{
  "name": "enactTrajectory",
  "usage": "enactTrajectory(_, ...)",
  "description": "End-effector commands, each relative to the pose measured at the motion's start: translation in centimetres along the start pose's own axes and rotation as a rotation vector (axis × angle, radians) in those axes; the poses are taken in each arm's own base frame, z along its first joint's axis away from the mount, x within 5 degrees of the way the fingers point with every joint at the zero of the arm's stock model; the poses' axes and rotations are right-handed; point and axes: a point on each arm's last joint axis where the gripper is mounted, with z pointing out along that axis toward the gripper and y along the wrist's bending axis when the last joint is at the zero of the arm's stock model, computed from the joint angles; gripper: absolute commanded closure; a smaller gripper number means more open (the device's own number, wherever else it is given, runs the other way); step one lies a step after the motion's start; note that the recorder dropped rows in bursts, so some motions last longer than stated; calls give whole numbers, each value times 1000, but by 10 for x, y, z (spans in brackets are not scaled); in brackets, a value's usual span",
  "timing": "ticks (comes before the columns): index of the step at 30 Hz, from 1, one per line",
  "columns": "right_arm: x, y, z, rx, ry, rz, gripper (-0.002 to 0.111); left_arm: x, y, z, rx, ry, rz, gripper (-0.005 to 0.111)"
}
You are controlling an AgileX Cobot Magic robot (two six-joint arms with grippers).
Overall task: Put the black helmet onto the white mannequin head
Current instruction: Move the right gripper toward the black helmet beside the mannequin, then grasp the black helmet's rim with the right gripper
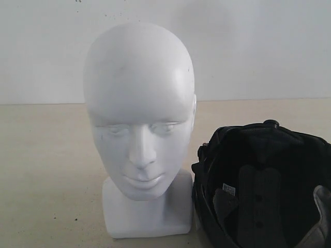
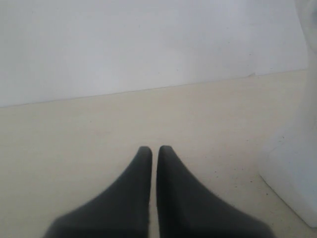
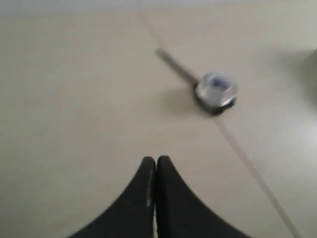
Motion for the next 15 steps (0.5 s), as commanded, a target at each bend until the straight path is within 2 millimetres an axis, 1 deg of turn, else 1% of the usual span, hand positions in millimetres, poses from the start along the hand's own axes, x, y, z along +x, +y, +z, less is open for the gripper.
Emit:
enactTrajectory(1,16,47,-32,-476,291,-122,108,0,0,0,5,-5,-7,102)
enactTrajectory(3,19,70,-48,-692,315,-119,104,0,0,0,5,-5,-7,102)
enactTrajectory(5,17,87,-61,-820,255,-145,90,0,0,0,5,-5,-7,102)
enactTrajectory(6,15,94,-66,-871,215,-150,79,0,0,0,5,-5,-7,102)
enactTrajectory(9,12,112,-80,-973,145,-97,41,0,0,0,5,-5,-7,102)
enactTrajectory(10,12,119,-83,-999,155,-70,33,0,0,0,5,-5,-7,102)
enactTrajectory(12,15,132,-84,-1028,190,-72,32,0,0,0,5,-5,-7,102)
enactTrajectory(15,23,154,-77,-1029,254,-125,33,0,0,0,5,-5,-7,102)
